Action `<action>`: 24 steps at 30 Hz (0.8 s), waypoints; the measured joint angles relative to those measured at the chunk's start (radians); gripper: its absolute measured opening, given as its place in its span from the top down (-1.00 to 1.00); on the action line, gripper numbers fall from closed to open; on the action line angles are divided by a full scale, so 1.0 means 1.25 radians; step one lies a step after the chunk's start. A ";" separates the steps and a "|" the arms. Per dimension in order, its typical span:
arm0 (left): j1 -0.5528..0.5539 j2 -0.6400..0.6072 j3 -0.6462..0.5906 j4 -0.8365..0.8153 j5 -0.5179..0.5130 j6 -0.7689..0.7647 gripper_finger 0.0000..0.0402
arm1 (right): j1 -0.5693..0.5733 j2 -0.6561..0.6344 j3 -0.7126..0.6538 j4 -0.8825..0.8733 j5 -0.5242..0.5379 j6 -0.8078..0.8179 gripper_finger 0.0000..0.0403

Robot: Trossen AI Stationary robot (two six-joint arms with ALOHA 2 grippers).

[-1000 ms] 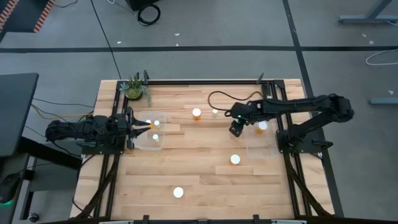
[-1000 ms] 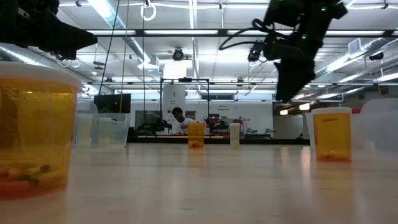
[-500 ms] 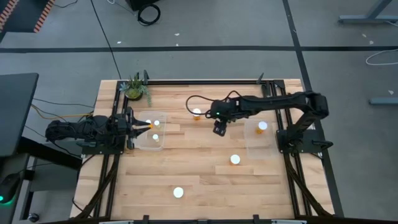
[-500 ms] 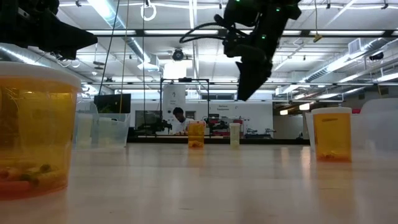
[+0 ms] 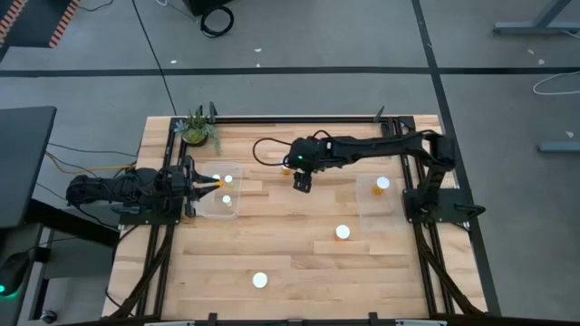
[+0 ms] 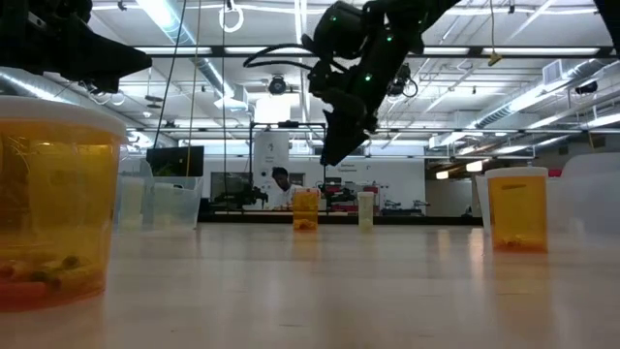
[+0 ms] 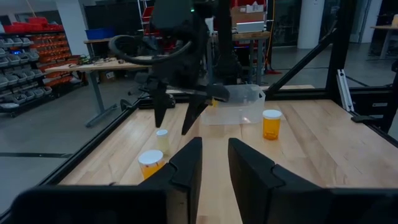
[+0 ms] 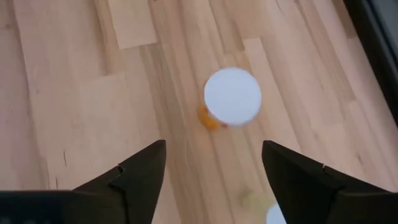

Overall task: Pick and place medicine bottles into bin by pill shape (circle, oval)
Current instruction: Put the large orange pill bottle into the right transparent bin

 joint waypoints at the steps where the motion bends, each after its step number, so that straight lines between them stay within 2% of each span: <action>1: 0.000 0.000 0.000 0.000 0.000 0.000 0.55 | -0.005 0.009 0.009 0.004 -0.007 -0.005 -0.39; 7: 0.000 0.000 0.000 0.000 0.000 0.000 0.56 | -0.025 0.070 0.068 0.008 -0.047 -0.038 -0.50; 16: 0.000 0.000 0.000 0.000 0.000 0.000 0.59 | -0.040 0.153 0.174 0.001 -0.072 -0.100 -0.52; 24: 0.000 0.000 0.000 0.000 0.000 0.000 0.55 | -0.065 0.178 0.184 -0.005 -0.099 -0.119 -0.52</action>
